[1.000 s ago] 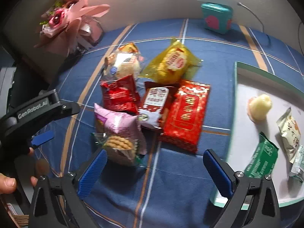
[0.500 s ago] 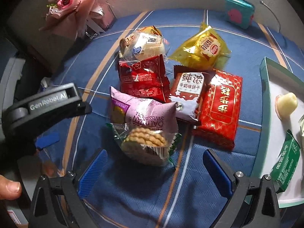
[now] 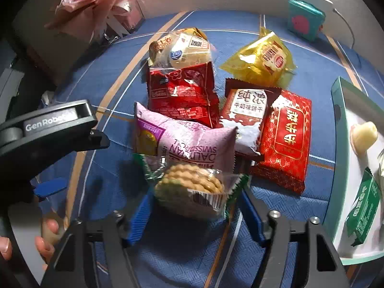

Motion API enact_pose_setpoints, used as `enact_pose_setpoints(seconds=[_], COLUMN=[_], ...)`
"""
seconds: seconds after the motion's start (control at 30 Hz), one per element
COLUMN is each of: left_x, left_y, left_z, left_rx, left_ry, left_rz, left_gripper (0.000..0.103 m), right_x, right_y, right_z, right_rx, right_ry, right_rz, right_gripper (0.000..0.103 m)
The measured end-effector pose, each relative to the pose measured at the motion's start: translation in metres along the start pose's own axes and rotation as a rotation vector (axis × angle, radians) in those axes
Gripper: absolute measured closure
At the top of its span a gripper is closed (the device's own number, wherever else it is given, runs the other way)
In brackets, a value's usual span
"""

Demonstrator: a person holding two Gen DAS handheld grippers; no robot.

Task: Organize snacks
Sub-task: 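Lift the pink cookie packet with the right gripper while the left gripper closes on the purple strawberry packet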

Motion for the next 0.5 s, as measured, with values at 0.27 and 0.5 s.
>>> enact_pose_setpoints(seconds=[0.27,0.5], left_x=[0.014,0.027], left_y=[0.009,0.014], left_z=[-0.02,-0.042], left_rx=[-0.006,-0.043], left_ry=[-0.068,-0.115], left_rz=[-0.017,-0.032], left_gripper=[0.002,0.002], right_x=[0.004,0.011], right_y=[-0.003,0.0], right_z=[-0.017,-0.042], right_rx=[-0.06,-0.139], right_ry=[0.021,0.005], right_rz=[0.032,0.047], right_gripper=[0.046,0.046])
Point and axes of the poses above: each gripper's, at about its wrist camera, not at the fingertips, and x roughly against the way its jaws point, z to its left, y to its top, the point moved 4 cm from there along -x, roughly the way its jaws point, and after that the axes turned 12 degrees about -z, right-handed, at the moved point
